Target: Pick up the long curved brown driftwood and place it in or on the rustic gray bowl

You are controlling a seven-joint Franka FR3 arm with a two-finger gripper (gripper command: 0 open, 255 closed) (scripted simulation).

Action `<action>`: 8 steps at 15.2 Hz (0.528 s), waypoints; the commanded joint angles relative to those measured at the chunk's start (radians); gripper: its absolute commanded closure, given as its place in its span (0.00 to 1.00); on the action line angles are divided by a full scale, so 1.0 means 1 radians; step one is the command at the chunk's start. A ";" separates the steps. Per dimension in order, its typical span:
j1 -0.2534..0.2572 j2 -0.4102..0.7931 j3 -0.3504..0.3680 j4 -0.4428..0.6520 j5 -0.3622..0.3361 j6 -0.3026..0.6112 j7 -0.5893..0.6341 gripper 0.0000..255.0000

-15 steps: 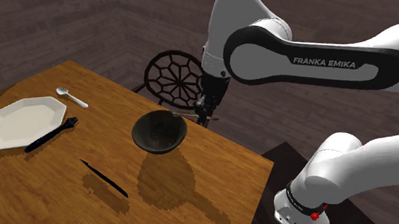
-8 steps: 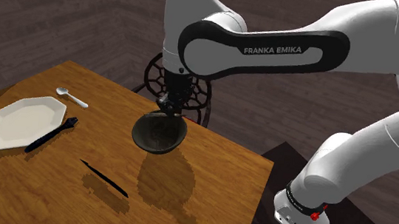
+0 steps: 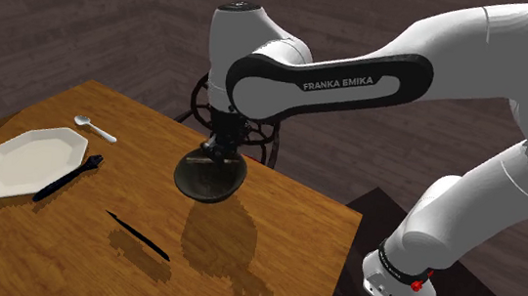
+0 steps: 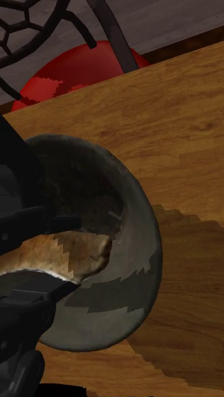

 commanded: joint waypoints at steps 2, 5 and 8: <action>0.002 0.006 0.004 -0.034 0.001 0.040 -0.002 1.00; 0.003 0.014 0.009 -0.067 0.001 0.081 -0.003 1.00; 0.003 0.021 0.012 -0.089 0.001 0.109 -0.004 1.00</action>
